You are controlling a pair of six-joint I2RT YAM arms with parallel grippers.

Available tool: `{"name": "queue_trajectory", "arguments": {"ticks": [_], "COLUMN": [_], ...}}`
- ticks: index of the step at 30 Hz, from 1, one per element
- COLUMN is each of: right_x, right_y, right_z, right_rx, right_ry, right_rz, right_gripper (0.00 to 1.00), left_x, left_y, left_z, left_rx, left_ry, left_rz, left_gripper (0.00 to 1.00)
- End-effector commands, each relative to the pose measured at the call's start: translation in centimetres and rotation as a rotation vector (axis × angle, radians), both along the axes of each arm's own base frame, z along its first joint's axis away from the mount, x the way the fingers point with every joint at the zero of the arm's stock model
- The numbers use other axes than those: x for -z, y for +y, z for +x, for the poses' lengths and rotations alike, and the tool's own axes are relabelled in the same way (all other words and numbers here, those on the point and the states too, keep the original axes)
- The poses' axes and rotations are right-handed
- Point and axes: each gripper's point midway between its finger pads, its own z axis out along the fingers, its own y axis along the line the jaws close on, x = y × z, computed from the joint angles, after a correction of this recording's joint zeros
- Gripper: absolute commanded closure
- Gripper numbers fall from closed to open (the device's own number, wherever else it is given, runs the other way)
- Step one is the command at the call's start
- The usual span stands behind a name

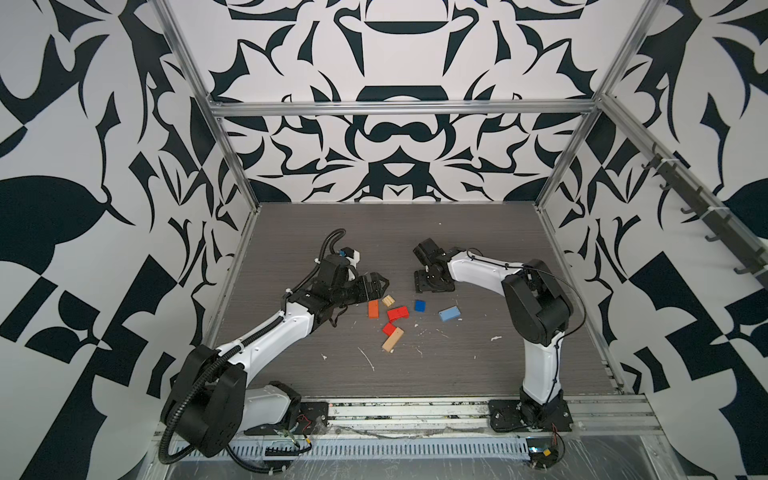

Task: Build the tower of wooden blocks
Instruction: 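Lower the held wood plank against the placed plank with the right gripper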

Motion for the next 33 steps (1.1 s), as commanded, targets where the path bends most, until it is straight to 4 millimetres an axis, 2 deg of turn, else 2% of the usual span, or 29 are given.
{"name": "queue_trajectory", "arguments": {"ticks": [1,33], "right_x": [-0.79,-0.39], "right_y": [-0.1,-0.37], "right_z": [0.71,1.12], "right_rx": [0.01,0.049], "right_ry": [-0.022,-0.027], "right_rz": [-0.009,0.004], "right_gripper": [0.24,0.2], "left_x": [-0.82,-0.89], "left_y": [-0.13,0.18], "left_z": [0.26,-0.03], "left_rx": [0.001,-0.003], "left_ry": [-0.023,-0.025], "left_rz": [0.001,0.006], "left_gripper": [0.0,0.0]}}
